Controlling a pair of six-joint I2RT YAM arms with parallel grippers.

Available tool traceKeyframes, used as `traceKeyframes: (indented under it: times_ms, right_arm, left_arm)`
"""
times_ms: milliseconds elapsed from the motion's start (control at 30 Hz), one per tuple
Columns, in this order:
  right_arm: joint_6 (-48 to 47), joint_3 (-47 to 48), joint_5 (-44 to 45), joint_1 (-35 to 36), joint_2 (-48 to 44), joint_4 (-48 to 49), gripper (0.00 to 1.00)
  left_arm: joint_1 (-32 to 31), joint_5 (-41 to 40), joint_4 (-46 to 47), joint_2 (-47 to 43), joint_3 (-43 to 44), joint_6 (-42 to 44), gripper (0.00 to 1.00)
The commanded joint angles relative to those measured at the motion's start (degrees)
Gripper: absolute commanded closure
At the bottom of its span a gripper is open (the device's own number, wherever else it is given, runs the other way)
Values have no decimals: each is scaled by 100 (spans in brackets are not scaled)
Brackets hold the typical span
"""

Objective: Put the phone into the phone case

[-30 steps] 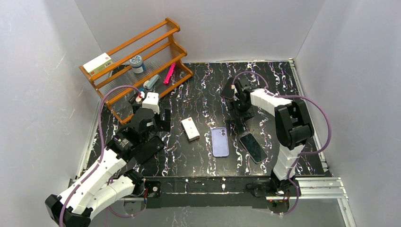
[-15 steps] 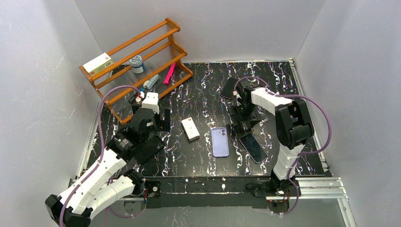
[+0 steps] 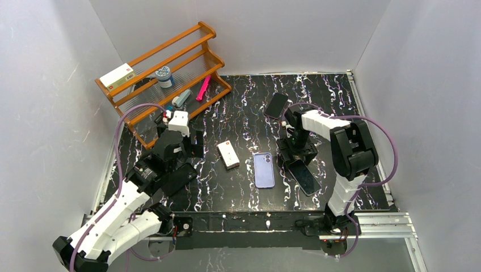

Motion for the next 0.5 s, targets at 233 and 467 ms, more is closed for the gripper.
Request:
traceKeyframes:
  times_ms: [233, 467]
  right_arm:
    - [-28, -37, 357, 232, 97, -113, 5]
    - [-103, -45, 474, 232, 179, -47, 34]
  left_arm:
    - [24, -189, -62, -214, -58, -49, 2]
    - [24, -175, -58, -174, -44, -36, 2]
